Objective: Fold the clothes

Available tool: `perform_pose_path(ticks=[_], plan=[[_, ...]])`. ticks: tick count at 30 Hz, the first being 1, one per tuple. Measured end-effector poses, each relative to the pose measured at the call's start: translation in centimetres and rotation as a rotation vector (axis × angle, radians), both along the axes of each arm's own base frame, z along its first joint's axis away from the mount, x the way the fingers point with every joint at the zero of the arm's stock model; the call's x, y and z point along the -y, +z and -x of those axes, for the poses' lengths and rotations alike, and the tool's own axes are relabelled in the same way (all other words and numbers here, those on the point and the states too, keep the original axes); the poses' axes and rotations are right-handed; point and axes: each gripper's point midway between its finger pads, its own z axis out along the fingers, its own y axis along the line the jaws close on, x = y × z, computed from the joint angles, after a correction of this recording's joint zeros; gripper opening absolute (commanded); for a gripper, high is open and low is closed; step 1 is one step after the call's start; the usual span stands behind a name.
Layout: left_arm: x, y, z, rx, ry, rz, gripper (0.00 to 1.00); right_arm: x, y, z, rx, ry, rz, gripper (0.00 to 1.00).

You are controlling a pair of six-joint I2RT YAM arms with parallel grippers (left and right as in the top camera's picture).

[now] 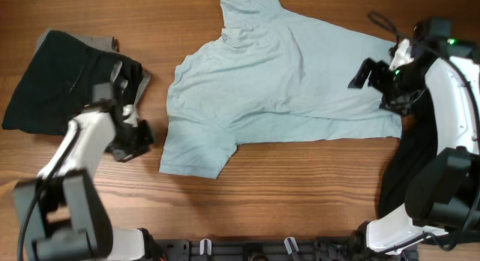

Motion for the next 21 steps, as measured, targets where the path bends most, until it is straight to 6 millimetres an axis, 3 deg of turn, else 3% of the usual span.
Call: perform_pose_path(ticks=[2, 5, 8, 11, 12, 13, 17, 21], plan=[[-2.3, 1.6, 0.1, 0.045, 0.085, -0.037, 0.04, 0.0, -1.9, 1.2, -0.047, -0.013, 0.002, 1.00], [-3.6, 2.6, 0.1, 0.076, 0.132, -0.060, 0.04, -0.1, -3.9, 3.1, -0.119, -0.025, 0.010, 1.00], [-3.6, 2.7, 0.1, 0.082, 0.136, -0.060, 0.17, 0.9, -5.9, 5.3, -0.206, -0.071, 0.074, 0.86], [-2.2, 2.9, -0.5, 0.105, 0.100, -0.012, 0.42, 3.0, -7.3, 5.7, -0.217, -0.157, 0.146, 0.56], [-1.4, 3.0, -0.8, 0.115, 0.072, 0.012, 0.48, 4.2, -7.9, 6.0, -0.216, -0.201, 0.162, 0.43], [-0.3, 3.0, -1.0, 0.122, 0.046, 0.036, 0.51, 5.1, -8.2, 6.3, -0.223, -0.240, 0.167, 0.38], [2.9, 3.2, -1.3, 0.140, -0.076, 0.074, 0.61, 7.8, -8.7, 7.2, -0.232, -0.343, 0.182, 0.38], [5.6, 3.3, -1.5, 0.155, -0.178, 0.089, 0.64, 8.5, -9.1, 6.9, -0.207, -0.376, 0.186, 0.37]])
